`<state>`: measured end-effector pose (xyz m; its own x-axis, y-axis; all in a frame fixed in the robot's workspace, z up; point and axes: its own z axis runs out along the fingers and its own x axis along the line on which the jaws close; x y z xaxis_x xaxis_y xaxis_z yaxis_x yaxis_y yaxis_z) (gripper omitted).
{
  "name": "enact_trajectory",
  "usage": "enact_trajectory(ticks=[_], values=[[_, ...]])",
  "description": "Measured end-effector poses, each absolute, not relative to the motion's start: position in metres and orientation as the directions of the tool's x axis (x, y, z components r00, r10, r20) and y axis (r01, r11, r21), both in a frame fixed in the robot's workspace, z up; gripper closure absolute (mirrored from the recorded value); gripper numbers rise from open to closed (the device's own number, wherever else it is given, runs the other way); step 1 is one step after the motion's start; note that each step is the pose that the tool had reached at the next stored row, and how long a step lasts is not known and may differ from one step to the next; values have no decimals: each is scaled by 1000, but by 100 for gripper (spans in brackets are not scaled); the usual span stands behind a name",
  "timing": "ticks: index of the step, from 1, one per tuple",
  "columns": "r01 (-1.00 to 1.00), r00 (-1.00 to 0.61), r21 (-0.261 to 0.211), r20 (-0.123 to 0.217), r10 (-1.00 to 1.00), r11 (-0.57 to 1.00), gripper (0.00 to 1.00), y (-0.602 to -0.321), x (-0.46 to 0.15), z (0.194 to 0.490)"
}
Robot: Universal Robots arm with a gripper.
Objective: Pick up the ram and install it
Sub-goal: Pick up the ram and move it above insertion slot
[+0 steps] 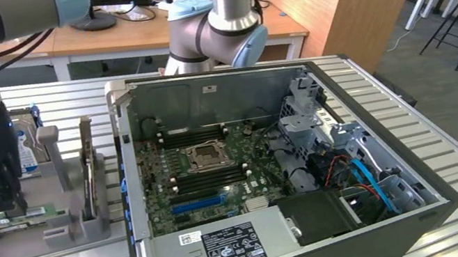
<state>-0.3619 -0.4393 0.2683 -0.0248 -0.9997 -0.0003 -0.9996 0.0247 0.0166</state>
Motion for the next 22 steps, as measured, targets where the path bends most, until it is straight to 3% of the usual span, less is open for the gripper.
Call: enact_trajectory(ticks=[17,22], values=[[-1000,-25,17,0,-1000,25,88,-439,-362,310],[-1000,-25,16,0,-1000,25,88,-439,-362,311]])
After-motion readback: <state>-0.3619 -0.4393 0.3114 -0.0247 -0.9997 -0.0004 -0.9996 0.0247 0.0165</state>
